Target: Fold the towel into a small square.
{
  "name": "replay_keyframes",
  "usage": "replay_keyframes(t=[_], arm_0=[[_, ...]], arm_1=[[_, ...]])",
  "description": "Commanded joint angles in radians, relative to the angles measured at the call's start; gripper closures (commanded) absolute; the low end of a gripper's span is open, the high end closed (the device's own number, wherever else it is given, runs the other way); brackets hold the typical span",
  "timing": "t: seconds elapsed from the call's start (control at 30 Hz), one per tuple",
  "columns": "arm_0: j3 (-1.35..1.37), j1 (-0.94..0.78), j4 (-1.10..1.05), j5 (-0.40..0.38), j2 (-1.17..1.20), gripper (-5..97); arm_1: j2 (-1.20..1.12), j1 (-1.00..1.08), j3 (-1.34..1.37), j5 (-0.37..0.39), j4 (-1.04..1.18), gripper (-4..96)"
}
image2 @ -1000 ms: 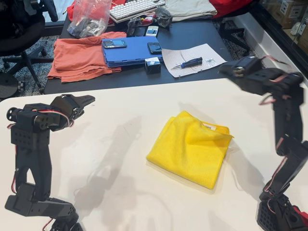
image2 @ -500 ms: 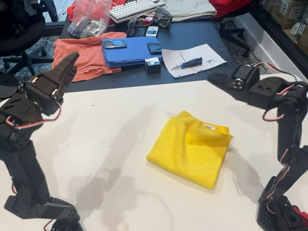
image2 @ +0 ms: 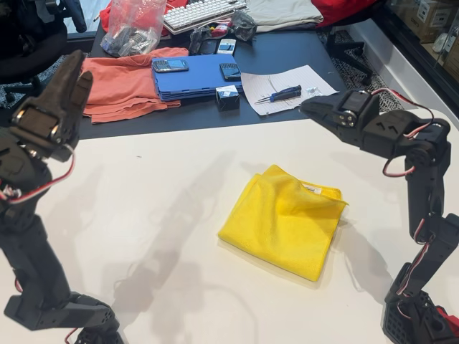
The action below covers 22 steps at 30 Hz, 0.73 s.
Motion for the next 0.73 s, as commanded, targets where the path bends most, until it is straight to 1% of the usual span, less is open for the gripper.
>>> replay_keyframes(t=[0.0,0.3,0.5,0.7], arm_0=[[-0.014,-0.003,-0.018,0.000,0.005,92],[0.002,-0.015,-0.083,0.000,-0.009,92],[0.003,-0.003,-0.084,0.000,-0.011,92],[0.003,-0.003,-0.084,0.000,-0.011,92]], arm_1=[[0.017,-0.005,-0.005,-0.002,-0.005,69.9],[0.060,-0.023,-0.003,-0.012,-0.003,69.9],[0.011,-0.029,0.031,-0.006,-0.003,69.9],[0.015,-0.031,0.072,-0.003,-0.003,69.9]])
